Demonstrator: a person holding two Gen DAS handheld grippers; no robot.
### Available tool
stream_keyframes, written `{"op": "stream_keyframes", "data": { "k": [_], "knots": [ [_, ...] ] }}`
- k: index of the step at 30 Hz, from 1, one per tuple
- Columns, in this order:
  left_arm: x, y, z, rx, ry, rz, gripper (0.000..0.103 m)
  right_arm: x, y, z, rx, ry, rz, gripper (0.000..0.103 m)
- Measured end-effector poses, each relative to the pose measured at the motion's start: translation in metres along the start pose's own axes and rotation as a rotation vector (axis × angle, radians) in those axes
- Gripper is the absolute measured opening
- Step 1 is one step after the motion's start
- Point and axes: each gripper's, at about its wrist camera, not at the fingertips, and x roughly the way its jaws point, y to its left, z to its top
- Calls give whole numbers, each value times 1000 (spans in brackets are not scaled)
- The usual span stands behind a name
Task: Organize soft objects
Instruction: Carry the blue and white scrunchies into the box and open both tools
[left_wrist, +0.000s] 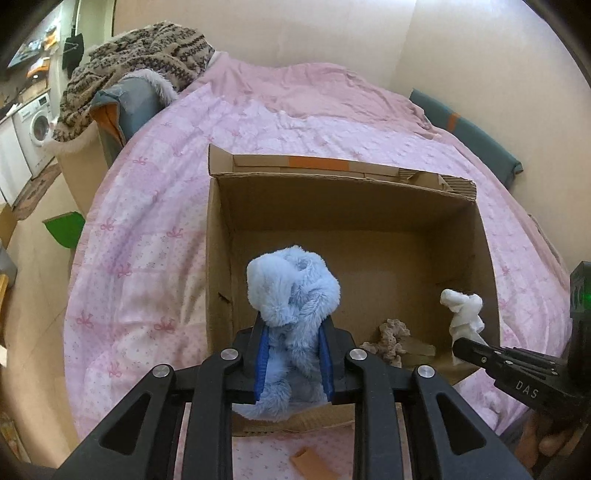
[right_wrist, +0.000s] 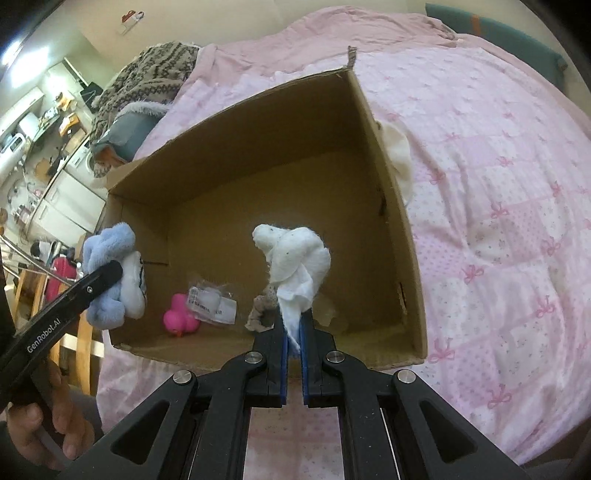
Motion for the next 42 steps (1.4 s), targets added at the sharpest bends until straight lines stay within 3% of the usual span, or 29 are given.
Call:
{"op": "stream_keyframes", "data": {
  "k": [5,34,42],
  "knots": [
    [-3,-2,-5,52,-10,18,22,8,9,-3,-41,22,-12,7],
    [-2,-2,-10,41,10,16,26,21,17,-6,-79,67,-64,7],
    [-2,-3,-13,53,10,22,38,20,13,-6,-55,70,-38,10]
  ]
}}
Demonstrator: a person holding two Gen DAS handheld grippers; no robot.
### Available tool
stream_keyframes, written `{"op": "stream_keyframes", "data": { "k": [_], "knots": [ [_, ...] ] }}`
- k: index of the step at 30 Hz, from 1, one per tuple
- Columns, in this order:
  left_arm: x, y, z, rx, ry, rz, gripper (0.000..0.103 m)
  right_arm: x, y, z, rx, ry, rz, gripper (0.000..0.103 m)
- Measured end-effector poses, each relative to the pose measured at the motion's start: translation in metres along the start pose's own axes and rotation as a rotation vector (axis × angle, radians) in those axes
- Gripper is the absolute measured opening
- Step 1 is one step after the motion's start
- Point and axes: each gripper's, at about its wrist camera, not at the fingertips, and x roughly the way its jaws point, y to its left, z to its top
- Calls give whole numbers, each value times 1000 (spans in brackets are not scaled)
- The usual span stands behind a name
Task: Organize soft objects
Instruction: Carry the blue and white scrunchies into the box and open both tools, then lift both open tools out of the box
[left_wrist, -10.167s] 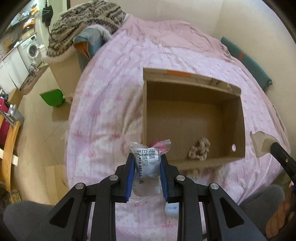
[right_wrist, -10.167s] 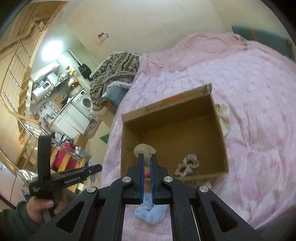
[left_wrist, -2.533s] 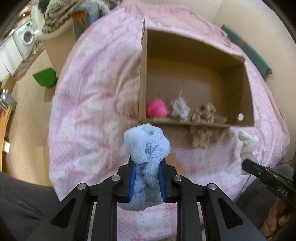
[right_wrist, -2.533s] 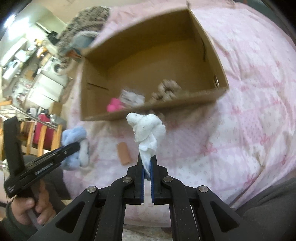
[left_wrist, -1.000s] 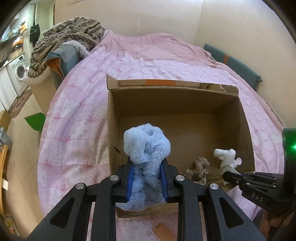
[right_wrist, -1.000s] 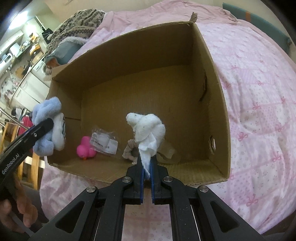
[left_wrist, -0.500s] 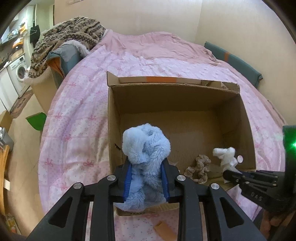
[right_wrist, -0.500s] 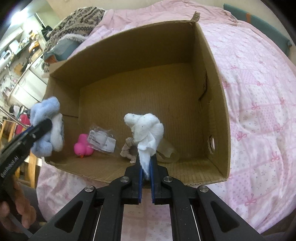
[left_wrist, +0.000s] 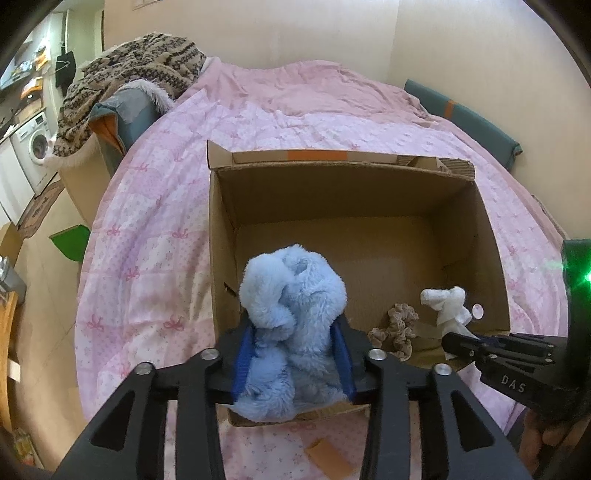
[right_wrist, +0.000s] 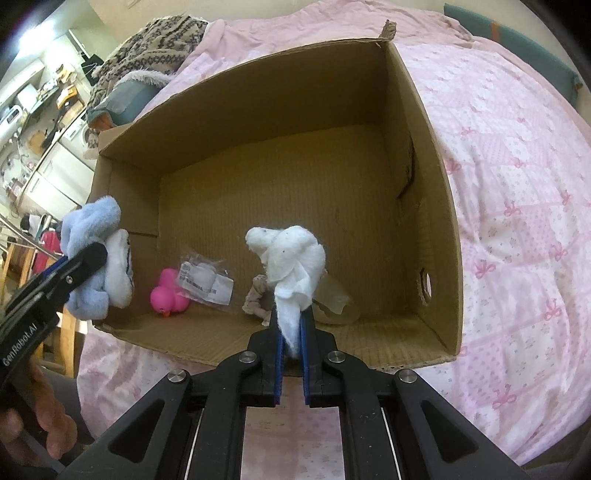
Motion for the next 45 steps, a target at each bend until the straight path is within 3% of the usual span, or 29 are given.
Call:
{"op": "stream_keyframes", "data": {
  "k": [2,6,7,9,10,21,28,33,40,45],
  "knots": [
    [1,1,0,-13,8,-7,41,1,-2,0,11,8,19,16],
    [-3,3,1,-29,-6,-1,60,-1,-1,0,23,9,68,35],
    [-5,4,2,-29,-13,-6,61,-2,0,0,24,5,86,59],
    [-7,3,3,-27,-16,-14,64,-7,2,1,29,-24,100,91],
    [-9,3,3,-27,-18,-12,64,-11,3,2,32,-51,98,93],
    [-41,8,0,-40,-83,28,64,-34,-11,-2,75,-133,117,93],
    [-56,10,-20,-75,-38,21,65,-53,-7,-15,72,-157,113,93],
    [-65,11,-41,-89,-30,102,65,-61,-5,-34,86,-172,91,93],
    [-51,28,-83,-186,94,119,65,-49,-14,-70,151,-118,53,93],
    [-27,25,-111,-259,233,27,65,-52,-20,-79,137,-98,33,93]
  ]
}}
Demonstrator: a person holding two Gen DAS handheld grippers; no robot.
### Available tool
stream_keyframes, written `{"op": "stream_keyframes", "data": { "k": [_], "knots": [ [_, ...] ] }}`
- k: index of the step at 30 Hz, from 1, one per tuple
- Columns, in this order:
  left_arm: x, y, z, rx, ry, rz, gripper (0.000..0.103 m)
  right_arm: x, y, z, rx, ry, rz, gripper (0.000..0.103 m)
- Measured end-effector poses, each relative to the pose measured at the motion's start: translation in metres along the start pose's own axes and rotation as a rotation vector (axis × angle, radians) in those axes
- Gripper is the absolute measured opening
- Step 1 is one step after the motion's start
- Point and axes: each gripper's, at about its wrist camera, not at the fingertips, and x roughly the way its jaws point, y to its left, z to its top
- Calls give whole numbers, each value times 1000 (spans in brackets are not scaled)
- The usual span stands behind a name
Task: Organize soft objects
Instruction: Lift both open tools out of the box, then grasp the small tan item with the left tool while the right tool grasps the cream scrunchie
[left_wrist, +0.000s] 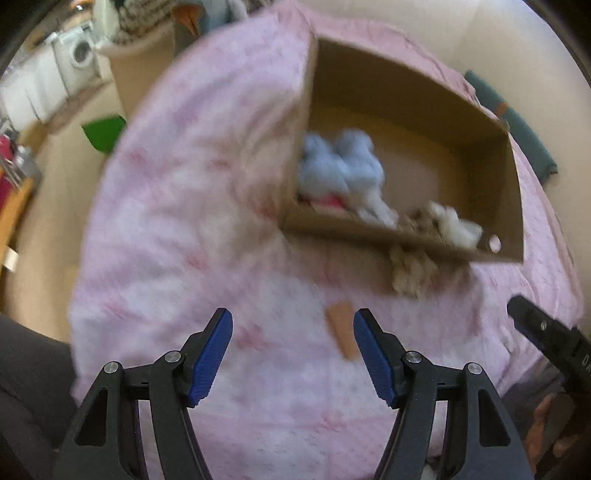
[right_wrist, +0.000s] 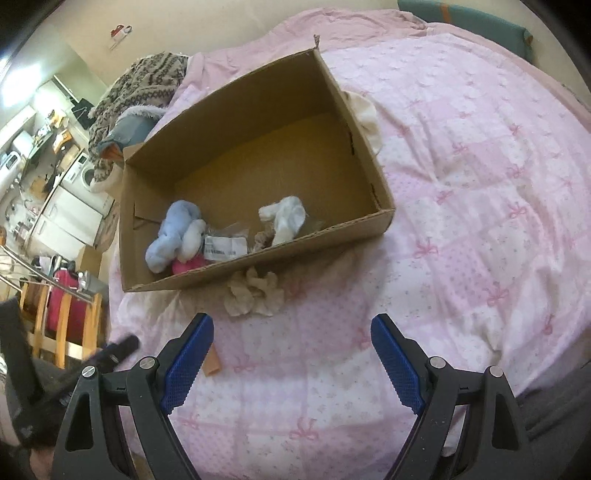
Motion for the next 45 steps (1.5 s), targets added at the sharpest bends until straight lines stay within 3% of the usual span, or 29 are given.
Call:
{"op": "stream_keyframes", "data": {
  "k": [2,6,15,16,17,18,21,29,32,40,45],
  "knots": [
    [8,-11,-3,30,19,1,64,0,-3,-1,9,1,-7,93],
    [24,-31,-4,27,56,-1,47,2,-9,0,48,10,-6,93],
    [74,-58,-11,19,148,75,46,4,-20,3,108,13,12,93],
    [76,-60,-12,39,139,85,43,4,-21,4,111,13,13,93],
    [76,-62,-13,70,124,101,24,5,-21,4,114,14,14,93],
    [77,-65,-14,111,123,118,14,6,-21,4,117,17,18,93],
    [76,-62,-14,109,126,104,8,9,-21,5,122,28,29,93],
    [49,-42,-4,112,109,114,5,12,-20,6,138,34,50,93],
    [29,-33,2,104,128,80,5,13,-19,6,137,35,52,93],
    [-33,-20,24,184,32,67,5,17,-9,4,101,46,46,93],
    [-41,-21,27,188,3,65,5,20,-1,-8,60,45,-14,93]
  ]
}}
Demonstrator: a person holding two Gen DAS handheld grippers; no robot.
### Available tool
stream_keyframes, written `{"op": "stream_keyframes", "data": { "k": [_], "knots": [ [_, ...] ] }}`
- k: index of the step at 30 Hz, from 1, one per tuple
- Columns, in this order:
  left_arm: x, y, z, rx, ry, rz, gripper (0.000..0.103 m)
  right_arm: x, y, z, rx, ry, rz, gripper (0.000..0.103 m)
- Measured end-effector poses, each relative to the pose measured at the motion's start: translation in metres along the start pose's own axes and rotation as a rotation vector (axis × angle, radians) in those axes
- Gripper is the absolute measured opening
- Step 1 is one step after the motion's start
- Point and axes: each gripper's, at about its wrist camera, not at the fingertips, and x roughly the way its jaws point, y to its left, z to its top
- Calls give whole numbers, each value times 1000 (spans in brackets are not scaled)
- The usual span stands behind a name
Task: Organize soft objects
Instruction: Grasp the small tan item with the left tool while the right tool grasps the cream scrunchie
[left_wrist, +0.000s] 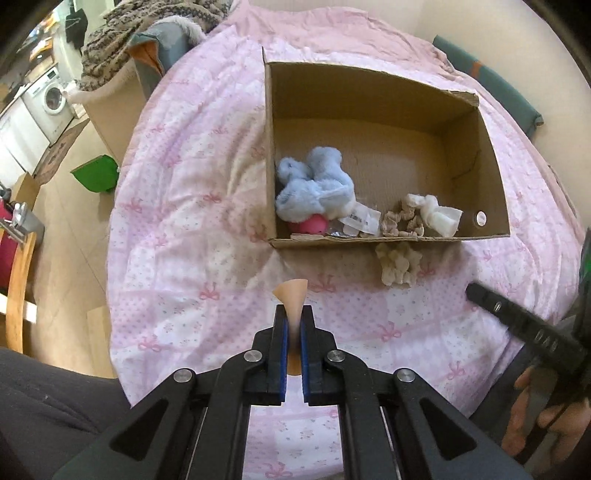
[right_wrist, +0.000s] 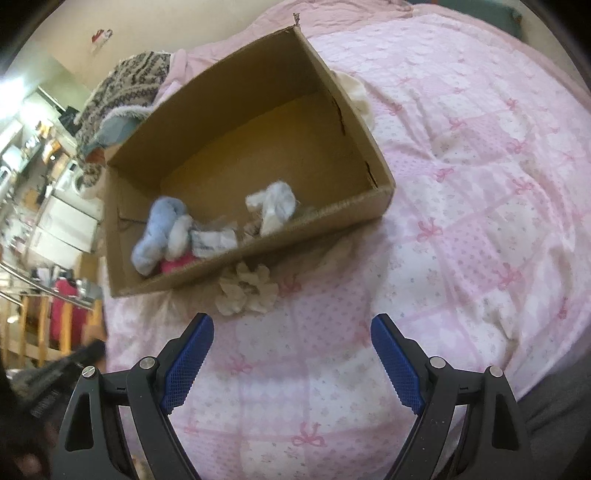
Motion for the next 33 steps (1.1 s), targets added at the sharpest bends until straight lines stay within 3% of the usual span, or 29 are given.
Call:
{"op": "stream_keyframes", "data": {
  "k": [6,14,17,21,23,25,27,33],
  "knots": [
    [12,7,-7,-39,-16,-8,5,26,15,-25,-50,72,-36,93],
    [9,10,0,-61,-51,-21,6,58,55,-11,-247,-28,-121,92],
    [9,16,1,-79,-51,-25,5,77,69,-9,-308,-11,-145,80],
    [13,24,2,-115,-35,-33,5,91,79,-5,-338,-14,-146,80],
    [14,27,2,-129,-29,-35,5,95,82,-4,-360,-16,-160,75],
    [15,27,2,-132,-27,-35,6,98,83,-1,-370,-9,-160,50],
    [15,25,2,-126,-29,-36,5,101,83,2,-377,6,-146,34],
    [15,20,2,-106,-34,-30,5,97,81,5,-376,14,-124,24]
  ]
}}
